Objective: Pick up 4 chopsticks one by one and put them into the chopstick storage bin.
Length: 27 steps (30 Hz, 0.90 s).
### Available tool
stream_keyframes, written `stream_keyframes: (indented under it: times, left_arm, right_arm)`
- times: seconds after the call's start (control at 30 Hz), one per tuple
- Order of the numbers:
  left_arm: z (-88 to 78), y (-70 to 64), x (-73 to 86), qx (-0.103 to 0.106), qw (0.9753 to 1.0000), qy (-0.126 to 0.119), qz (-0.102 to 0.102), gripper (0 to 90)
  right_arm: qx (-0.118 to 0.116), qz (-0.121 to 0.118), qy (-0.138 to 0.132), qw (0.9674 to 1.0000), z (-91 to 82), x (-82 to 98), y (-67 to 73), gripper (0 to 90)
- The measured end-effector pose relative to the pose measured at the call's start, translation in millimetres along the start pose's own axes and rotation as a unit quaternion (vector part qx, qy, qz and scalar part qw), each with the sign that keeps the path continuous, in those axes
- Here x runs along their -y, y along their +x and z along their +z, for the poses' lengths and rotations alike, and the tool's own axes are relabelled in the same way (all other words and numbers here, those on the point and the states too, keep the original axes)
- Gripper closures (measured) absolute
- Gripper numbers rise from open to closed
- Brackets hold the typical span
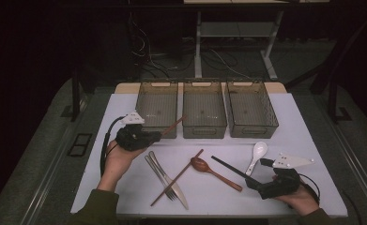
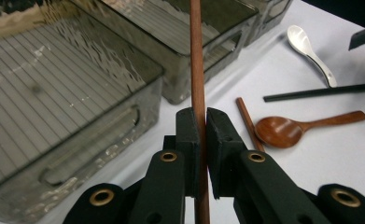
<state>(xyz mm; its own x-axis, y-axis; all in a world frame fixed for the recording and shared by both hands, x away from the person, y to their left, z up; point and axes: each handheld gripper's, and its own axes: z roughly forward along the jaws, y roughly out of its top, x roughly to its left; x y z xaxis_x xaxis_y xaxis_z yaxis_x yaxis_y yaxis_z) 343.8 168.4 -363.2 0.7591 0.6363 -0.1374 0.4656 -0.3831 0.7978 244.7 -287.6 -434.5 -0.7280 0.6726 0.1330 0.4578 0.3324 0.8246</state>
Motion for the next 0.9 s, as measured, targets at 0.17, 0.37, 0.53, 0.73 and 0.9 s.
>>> stream_keyframes:
  times: [0.17, 0.37, 0.53, 0.73, 0.9]
  left_arm:
    - [2.3, 6.9, -7.5, -0.006, 1.0000, -0.004, 0.001, 82.8]
    - [4.5, 16.0, -13.9, -0.011, 0.9999, -0.008, -0.004, 82.8]
    - [6.1, 23.3, -22.0, -0.020, 0.9997, -0.015, 0.001, 82.8]
    - [10.4, 32.9, -34.0, -0.033, 0.9993, -0.019, 0.002, 82.8]
    - [15.6, 43.6, -45.4, -0.048, 0.9987, -0.018, 0.000, 82.8]
  right_arm:
    - [0.001, 0.001, -0.001, 1.0000, -0.3, 0.1, -0.7, 0.7]
    - [0.004, 0.002, -0.002, 1.0000, -0.9, 0.0, -1.0, 0.7]
    - [0.003, 0.002, -0.002, 1.0000, -1.0, 0.1, -1.2, 0.7]
    - [0.003, 0.001, -0.002, 1.0000, -0.5, 0.3, -1.0, 0.7]
    - [0.000, 0.003, 0.000, 1.0000, 0.2, 0.5, -0.7, 0.7]
